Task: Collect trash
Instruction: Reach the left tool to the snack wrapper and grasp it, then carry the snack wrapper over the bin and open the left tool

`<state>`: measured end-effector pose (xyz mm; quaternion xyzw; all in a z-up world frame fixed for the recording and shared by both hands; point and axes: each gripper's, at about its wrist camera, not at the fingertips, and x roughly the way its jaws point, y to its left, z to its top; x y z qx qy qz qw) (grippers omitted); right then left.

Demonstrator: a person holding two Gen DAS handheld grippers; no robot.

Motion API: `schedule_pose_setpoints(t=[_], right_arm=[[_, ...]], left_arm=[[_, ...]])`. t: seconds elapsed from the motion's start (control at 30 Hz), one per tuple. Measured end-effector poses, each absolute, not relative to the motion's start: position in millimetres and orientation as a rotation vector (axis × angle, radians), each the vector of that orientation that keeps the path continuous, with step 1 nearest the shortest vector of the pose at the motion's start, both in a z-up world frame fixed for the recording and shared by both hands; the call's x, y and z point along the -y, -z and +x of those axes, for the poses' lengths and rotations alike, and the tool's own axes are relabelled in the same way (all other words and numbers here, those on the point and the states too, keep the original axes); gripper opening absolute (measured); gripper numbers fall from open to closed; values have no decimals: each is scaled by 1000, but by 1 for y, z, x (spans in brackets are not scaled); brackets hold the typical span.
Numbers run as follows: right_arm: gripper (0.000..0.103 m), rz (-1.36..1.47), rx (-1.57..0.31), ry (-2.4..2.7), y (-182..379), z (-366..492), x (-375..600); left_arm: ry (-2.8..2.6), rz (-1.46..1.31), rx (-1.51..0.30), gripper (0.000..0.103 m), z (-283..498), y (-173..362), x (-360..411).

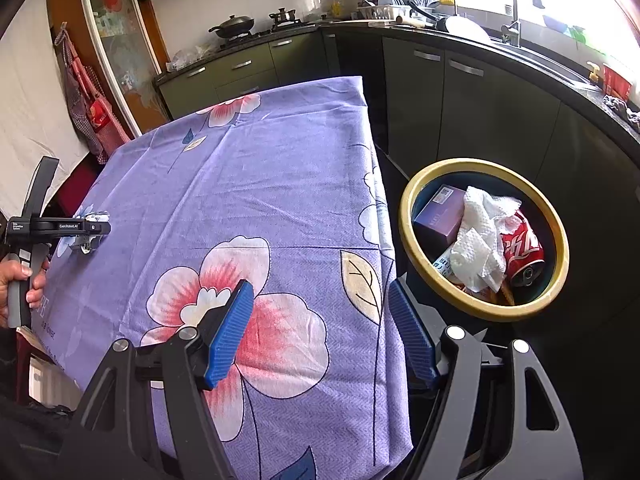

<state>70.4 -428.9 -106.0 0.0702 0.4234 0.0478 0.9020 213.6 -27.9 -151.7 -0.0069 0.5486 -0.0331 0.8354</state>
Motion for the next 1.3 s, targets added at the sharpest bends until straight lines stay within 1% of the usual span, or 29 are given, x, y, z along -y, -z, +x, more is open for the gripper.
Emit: schedule_pose_setpoints(t=[0.1, 0.17, 0.37, 0.67, 0.87, 1.0, 1.13, 1.3], right_arm=[[69, 146, -873, -99, 104, 70, 429], [69, 144, -870, -97, 103, 69, 429], [69, 152, -851, -80, 96, 63, 436], [69, 189, -833, -12, 93, 42, 457], [69, 202, -805, 69, 88, 20, 476], [70, 216, -794, 130, 89, 5, 496], [70, 250, -799, 166, 97, -4, 517], [70, 295, -808, 195, 108, -12, 544]], left_arm=[[82, -4, -1161, 37, 214, 151, 30], [92, 3, -1163, 33, 213, 150, 31], [130, 43, -1120, 33, 204, 136, 43], [298, 129, -1017, 33, 187, 83, 98], [479, 211, -935, 33, 182, 47, 175], [624, 252, -899, 33, 181, 35, 247], [753, 280, -896, 33, 183, 34, 321], [858, 316, -916, 33, 193, 51, 416]])
